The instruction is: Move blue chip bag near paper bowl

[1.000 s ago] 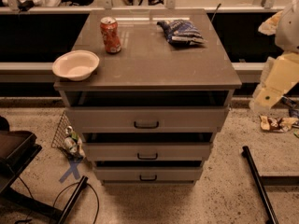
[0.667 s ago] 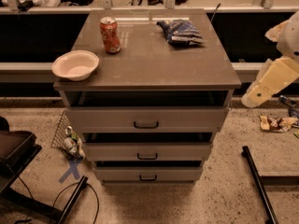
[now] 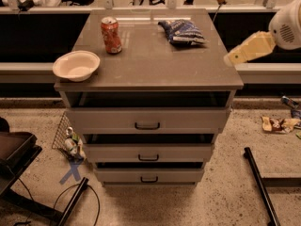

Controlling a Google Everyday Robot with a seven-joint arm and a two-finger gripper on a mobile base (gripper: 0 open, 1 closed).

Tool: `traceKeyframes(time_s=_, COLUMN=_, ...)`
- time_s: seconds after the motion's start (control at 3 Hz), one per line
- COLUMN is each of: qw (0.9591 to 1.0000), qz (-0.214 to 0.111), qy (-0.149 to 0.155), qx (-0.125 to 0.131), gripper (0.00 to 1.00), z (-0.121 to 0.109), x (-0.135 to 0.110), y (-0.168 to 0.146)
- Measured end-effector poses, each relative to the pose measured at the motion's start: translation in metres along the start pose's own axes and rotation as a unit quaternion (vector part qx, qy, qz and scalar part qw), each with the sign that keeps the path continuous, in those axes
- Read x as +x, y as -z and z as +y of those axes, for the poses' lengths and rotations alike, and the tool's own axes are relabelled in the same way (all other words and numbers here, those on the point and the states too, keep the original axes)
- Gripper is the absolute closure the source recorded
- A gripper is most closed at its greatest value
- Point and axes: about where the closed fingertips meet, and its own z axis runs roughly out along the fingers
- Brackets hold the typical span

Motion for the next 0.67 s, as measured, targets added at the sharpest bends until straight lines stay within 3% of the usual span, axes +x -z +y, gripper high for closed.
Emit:
traceKeyframes(time_s=0.33, qw=0.9998, qz=-0.018, qy=-0.009, qx=0.008, gripper=0.0, z=-0.0032, x=-0.0103, y=0.0015)
traceKeyframes(time_s=0.67, qw=0.9999, qz=-0.015, qy=-0.006, qx=0.005, gripper=0.0, z=-0.0015, x=-0.0089, y=0.0013)
